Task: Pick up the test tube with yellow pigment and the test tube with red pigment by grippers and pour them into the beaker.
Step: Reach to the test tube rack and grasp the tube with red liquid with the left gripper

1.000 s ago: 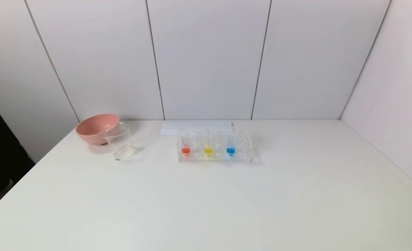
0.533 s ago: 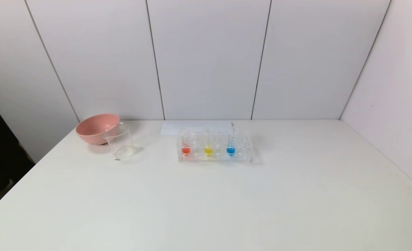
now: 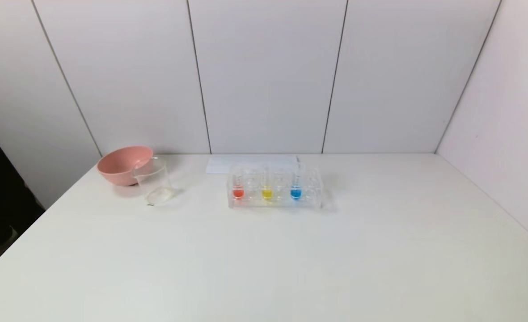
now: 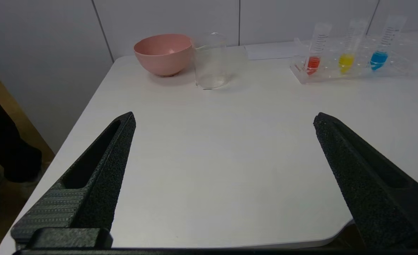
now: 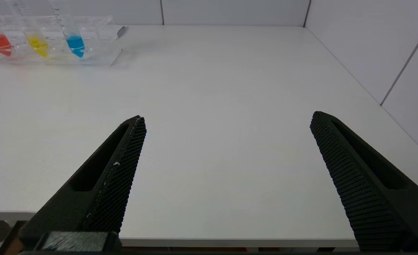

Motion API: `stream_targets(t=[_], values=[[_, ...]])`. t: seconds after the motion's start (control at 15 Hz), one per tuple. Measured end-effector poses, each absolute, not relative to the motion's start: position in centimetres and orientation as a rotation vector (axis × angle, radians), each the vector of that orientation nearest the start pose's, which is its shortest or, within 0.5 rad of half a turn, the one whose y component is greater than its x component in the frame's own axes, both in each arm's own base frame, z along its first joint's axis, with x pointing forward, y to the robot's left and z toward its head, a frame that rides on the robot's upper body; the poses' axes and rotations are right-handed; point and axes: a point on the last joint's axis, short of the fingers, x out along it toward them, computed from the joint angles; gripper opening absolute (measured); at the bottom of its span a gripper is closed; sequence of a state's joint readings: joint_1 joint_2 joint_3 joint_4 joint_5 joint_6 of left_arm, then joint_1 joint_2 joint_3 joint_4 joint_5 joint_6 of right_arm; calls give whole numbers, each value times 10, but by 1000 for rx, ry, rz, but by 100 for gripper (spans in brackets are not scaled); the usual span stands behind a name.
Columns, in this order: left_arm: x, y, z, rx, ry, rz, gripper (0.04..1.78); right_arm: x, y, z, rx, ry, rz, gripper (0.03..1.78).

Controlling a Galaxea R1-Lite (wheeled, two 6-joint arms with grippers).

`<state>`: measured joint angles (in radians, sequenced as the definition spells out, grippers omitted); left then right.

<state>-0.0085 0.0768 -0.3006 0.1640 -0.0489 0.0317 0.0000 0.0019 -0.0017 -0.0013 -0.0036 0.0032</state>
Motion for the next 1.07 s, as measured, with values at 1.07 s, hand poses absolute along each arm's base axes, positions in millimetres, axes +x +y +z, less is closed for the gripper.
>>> stream_targets(t=[1.07], values=[[73, -4, 240, -11, -19, -112, 176, -23, 0, 76, 3, -1, -4, 170]])
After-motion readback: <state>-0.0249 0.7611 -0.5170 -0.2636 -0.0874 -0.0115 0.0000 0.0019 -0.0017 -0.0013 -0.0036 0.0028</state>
